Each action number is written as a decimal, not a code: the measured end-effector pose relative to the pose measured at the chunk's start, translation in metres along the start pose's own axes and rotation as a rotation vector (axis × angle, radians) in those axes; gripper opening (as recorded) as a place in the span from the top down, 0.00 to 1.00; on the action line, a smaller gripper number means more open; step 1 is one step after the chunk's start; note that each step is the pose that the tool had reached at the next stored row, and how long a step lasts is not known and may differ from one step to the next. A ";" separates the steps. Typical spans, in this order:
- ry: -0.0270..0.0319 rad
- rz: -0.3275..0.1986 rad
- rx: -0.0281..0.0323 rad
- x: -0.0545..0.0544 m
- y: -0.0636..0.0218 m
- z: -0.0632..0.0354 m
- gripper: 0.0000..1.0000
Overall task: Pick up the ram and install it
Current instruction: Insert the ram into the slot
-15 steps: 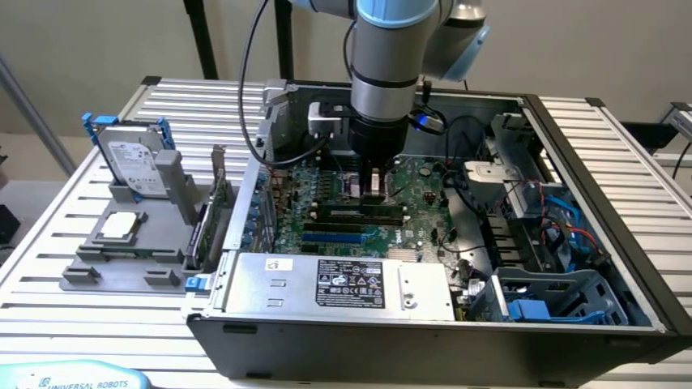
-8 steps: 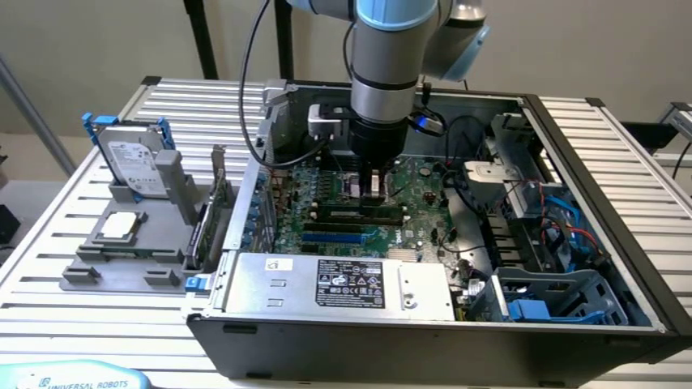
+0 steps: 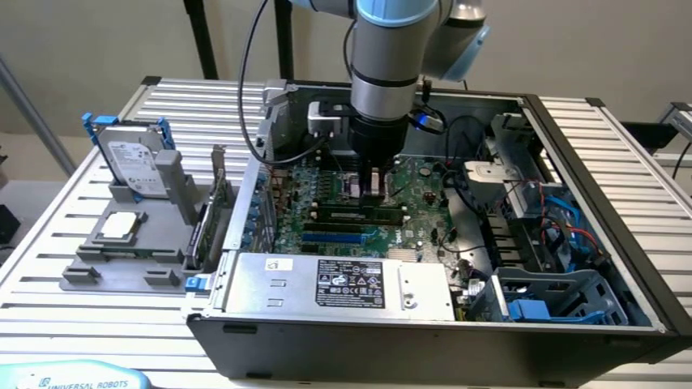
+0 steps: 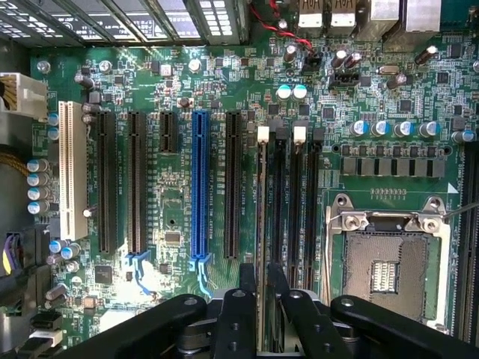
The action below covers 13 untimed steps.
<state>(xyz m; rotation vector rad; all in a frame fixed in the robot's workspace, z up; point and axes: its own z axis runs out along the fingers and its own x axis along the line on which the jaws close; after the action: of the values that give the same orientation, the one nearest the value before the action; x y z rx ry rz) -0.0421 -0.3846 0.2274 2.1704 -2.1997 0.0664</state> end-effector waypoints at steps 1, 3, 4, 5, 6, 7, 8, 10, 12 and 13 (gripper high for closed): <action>0.0000 0.000 -0.0006 0.000 0.0000 -0.0025 0.78; 0.0000 0.000 -0.0017 0.001 0.0000 -0.0077 0.78; 0.0001 0.000 -0.0021 0.001 0.0001 -0.0102 0.78; 0.0000 0.000 -0.0024 0.001 0.0001 -0.0121 0.78; 0.0002 0.000 -0.0026 0.001 0.0001 -0.0139 0.78; 0.0000 0.000 -0.0026 0.001 0.0001 -0.0148 0.80; 0.0000 0.000 -0.0027 0.001 0.0002 -0.0157 0.80; -0.0006 0.000 -0.0026 0.001 0.0004 -0.0162 0.89; -0.0008 0.000 -0.0025 0.001 0.0005 -0.0162 0.89; -0.0007 0.000 -0.0026 0.001 0.0005 -0.0163 0.89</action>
<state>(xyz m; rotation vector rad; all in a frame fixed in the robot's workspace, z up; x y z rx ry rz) -0.0426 -0.3846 0.2437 2.1696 -2.1988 0.0628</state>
